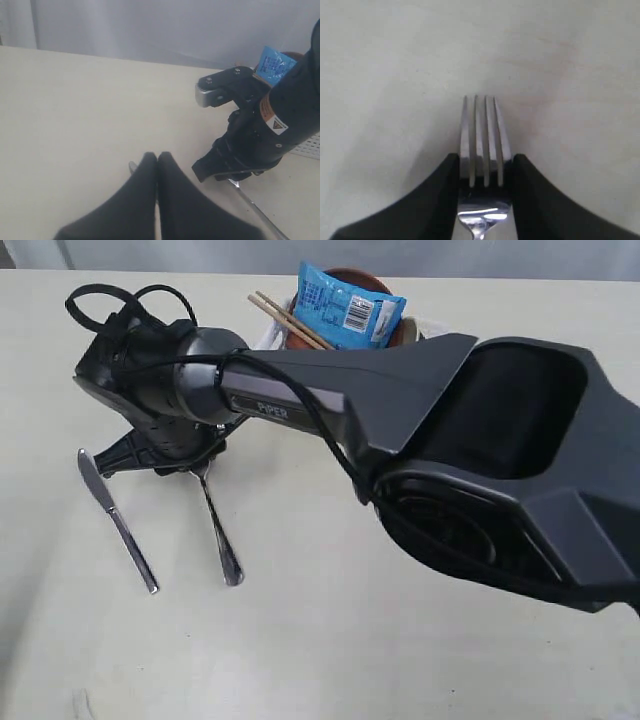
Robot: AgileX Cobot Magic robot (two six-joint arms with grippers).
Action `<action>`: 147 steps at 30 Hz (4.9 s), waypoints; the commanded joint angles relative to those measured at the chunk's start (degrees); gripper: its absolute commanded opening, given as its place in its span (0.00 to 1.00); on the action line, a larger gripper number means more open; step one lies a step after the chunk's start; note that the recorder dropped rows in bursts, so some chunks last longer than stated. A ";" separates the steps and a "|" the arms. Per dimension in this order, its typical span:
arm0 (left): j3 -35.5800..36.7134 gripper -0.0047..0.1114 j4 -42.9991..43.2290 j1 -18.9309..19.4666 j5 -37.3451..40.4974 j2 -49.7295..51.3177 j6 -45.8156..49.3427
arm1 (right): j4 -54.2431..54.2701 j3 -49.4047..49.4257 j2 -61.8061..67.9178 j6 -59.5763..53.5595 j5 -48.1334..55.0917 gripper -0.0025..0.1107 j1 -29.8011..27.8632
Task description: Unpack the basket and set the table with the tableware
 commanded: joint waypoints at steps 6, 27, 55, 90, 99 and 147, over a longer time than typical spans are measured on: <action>0.16 0.04 0.03 0.06 -0.54 -0.21 0.03 | 3.10 -0.45 -4.12 -2.75 2.10 0.02 -0.13; 0.16 0.04 0.03 0.06 -0.54 -0.21 0.03 | 52.13 1.29 -7.05 -34.42 -3.38 0.02 -14.87; 0.16 0.04 0.03 0.06 -0.54 -0.21 0.03 | 74.33 1.29 0.55 -57.72 7.68 0.45 -21.74; 0.16 0.04 -0.07 0.06 -0.54 -0.21 0.03 | 23.40 8.45 -8.58 -40.52 12.88 0.02 -12.87; 0.16 0.04 -0.07 0.06 -0.54 -0.21 0.03 | 20.54 14.35 -8.46 -33.90 10.00 0.02 -9.98; 0.16 0.04 -0.07 0.06 -0.54 -0.21 0.03 | 25.11 6.15 -5.43 -22.13 -6.26 0.02 0.36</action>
